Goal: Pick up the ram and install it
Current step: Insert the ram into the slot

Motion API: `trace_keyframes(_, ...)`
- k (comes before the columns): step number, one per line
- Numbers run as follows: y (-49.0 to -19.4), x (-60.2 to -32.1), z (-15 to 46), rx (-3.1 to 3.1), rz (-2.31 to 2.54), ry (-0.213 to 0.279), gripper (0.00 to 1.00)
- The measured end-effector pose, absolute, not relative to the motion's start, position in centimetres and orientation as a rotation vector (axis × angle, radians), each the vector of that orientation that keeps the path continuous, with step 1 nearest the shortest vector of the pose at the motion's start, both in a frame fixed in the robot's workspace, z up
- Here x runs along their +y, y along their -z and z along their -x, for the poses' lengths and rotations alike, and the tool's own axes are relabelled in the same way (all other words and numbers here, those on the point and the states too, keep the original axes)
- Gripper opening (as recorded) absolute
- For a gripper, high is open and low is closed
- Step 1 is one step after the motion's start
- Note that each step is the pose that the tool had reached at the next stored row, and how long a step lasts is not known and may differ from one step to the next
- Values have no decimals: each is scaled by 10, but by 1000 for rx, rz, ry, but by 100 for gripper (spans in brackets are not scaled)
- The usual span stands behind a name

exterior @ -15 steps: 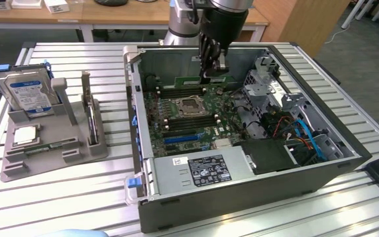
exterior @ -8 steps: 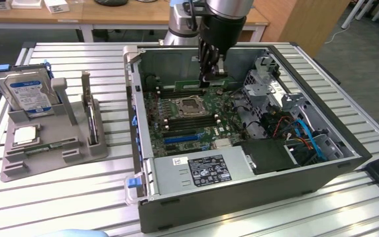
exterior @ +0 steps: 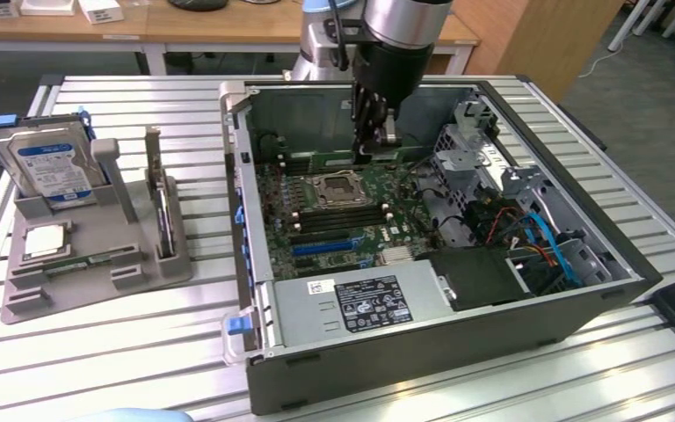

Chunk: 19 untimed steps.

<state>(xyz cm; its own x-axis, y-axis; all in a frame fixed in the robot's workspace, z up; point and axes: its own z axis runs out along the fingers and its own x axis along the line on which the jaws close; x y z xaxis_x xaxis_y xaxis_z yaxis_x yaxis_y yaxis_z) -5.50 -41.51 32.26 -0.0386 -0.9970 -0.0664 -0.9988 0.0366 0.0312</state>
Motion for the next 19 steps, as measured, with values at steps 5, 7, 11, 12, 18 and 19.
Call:
trace_keyframes(5,-313,-415,55,2242,2159,-106,14)
trace_keyframes(7,-310,-415,55,2242,2159,-105,14)
trace_keyframes(11,-303,-415,55,2241,2159,-105,14)
trace_keyframes(12,-301,-415,55,2241,2159,-105,14)
trace_keyframes(18,-297,-415,55,2248,2152,-104,14)
trace_keyframes(19,-296,-415,55,2252,2148,-104,14)
